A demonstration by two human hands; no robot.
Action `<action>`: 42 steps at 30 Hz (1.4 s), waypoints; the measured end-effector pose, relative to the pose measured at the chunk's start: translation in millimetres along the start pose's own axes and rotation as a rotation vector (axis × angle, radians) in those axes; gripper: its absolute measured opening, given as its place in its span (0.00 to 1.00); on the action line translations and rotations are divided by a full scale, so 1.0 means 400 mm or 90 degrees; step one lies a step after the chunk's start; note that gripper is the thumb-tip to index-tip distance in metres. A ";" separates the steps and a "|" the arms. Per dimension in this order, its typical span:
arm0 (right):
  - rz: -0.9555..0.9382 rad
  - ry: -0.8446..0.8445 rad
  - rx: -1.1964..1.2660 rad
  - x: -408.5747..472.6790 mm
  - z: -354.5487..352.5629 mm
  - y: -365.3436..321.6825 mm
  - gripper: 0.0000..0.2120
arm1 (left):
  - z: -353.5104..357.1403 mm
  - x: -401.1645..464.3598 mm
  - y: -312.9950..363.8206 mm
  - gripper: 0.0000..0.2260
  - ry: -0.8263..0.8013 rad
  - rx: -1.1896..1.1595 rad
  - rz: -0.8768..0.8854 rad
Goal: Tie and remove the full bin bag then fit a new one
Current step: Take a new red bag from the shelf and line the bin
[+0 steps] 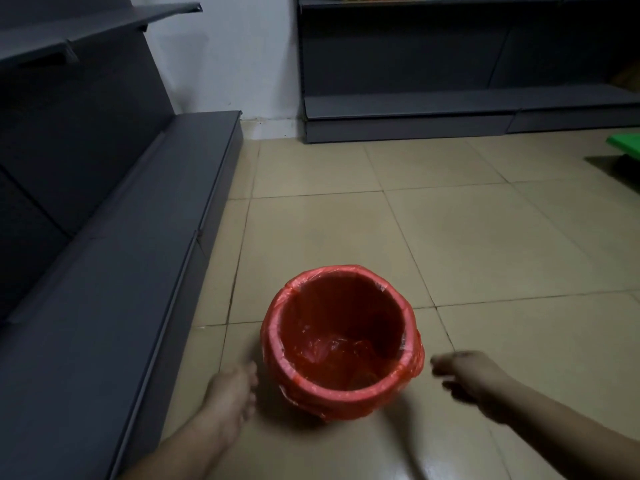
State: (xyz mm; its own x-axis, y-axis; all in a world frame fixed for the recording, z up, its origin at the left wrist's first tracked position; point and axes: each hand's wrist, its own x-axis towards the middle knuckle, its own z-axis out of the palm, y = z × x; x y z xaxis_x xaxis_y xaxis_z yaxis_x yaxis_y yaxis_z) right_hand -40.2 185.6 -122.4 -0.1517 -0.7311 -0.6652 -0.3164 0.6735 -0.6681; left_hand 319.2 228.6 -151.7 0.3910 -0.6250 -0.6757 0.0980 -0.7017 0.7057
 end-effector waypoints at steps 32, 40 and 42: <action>-0.260 0.038 0.041 0.159 0.057 -0.262 0.13 | 0.085 0.081 0.245 0.13 -0.052 0.014 0.259; -0.202 0.026 0.029 0.224 0.103 -0.319 0.10 | 0.152 0.159 0.287 0.10 -0.070 -0.127 0.109; -0.183 0.014 0.037 0.238 0.101 -0.321 0.13 | 0.151 0.178 0.290 0.12 -0.095 -0.142 0.068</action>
State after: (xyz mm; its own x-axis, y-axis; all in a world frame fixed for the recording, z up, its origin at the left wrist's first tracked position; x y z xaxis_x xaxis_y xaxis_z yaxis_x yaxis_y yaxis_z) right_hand 23.8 34.0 -113.4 -0.0837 -0.8945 -0.4392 -0.2950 0.4433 -0.8464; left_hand 303.2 81.9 -130.9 0.2729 -0.7457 -0.6078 0.2692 -0.5474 0.7924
